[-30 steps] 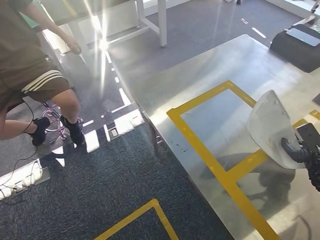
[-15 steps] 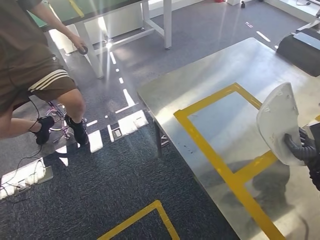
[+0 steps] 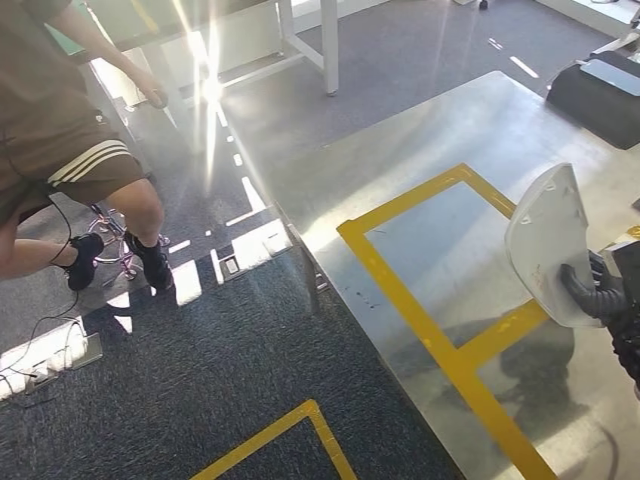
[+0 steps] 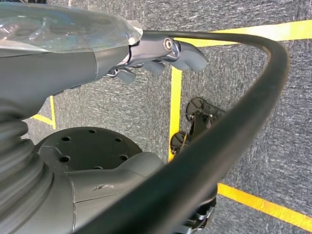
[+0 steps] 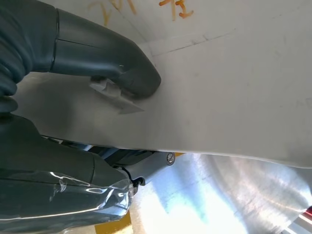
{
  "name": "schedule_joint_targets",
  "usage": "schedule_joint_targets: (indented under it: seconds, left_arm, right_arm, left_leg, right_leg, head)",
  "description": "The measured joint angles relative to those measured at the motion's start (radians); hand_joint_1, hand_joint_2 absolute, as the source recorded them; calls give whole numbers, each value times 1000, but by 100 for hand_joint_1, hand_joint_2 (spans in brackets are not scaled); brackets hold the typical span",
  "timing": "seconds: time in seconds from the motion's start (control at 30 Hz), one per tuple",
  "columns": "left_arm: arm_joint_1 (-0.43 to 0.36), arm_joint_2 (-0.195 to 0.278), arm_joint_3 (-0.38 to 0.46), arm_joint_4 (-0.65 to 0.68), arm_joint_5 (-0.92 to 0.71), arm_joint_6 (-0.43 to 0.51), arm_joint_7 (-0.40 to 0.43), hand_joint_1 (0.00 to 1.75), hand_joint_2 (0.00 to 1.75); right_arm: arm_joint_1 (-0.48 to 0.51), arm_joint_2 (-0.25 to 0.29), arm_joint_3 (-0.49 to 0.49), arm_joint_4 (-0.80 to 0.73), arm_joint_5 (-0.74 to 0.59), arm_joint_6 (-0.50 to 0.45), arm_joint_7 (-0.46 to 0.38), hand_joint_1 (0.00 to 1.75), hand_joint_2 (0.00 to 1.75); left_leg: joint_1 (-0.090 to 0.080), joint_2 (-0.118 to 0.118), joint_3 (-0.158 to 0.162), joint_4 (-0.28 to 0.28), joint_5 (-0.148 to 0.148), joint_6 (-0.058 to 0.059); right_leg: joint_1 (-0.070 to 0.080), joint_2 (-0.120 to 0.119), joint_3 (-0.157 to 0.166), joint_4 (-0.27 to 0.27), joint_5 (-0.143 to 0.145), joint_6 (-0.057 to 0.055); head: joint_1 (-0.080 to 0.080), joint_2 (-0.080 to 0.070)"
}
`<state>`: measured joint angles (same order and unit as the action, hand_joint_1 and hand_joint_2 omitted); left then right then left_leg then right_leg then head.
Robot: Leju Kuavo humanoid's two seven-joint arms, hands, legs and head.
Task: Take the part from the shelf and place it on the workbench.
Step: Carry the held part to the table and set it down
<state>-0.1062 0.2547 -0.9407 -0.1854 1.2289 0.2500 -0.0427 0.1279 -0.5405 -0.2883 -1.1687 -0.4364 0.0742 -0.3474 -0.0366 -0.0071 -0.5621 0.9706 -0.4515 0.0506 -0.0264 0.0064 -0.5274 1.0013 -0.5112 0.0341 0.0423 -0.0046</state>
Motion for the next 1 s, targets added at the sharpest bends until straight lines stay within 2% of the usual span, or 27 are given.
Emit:
schedule_joint_targets:
  seconds: [0.1, 0.23, 0.8, 0.9, 1.0]
  left_arm:
    - [0, 0, 0, 0, 0, -2, 0, 0, 175]
    - [0, 1, 0, 0, 1, -1, -1, 0, 175]
    - [0, 3, 0, 0, 2, 0, -3, 0, 175]
    - [0, 3, 0, 0, 4, 1, -3, 0, 175]
    - [0, 3, 1, 0, 7, 5, -3, 0, 175]
  right_arm:
    - [0, 0, 0, -4, 3, -1, -5, 175, 175]
    - [-1, 0, 0, -5, 10, 0, -10, 175, 175]
    - [-4, 0, 0, -8, -2, 24, -38, 175, 175]
    - [-5, 0, 0, -34, -25, 59, -62, 175, 175]
    - [-5, 0, 3, -87, 2, 56, -50, 175, 175]
  left_leg:
    - [2, 0, 0, -1, 0, -10]
    - [2, 0, 0, -1, -1, -17]
    - [1, 0, 0, -1, -1, -18]
    - [1, 0, 0, -1, -1, -18]
    - [1, 0, 0, -1, -1, -18]
  right_leg:
    - [1, 0, 0, 0, 0, 0]
    - [1, 0, 1, 0, 0, -1]
    - [0, -1, 3, -3, 0, -1]
    - [0, -1, 3, -3, 0, -1]
    - [0, -1, 3, -3, 0, -1]
  head:
    - [0, 0]
    - [0, 0]
    - [0, 0]
    - [0, 0]
    - [0, 0]
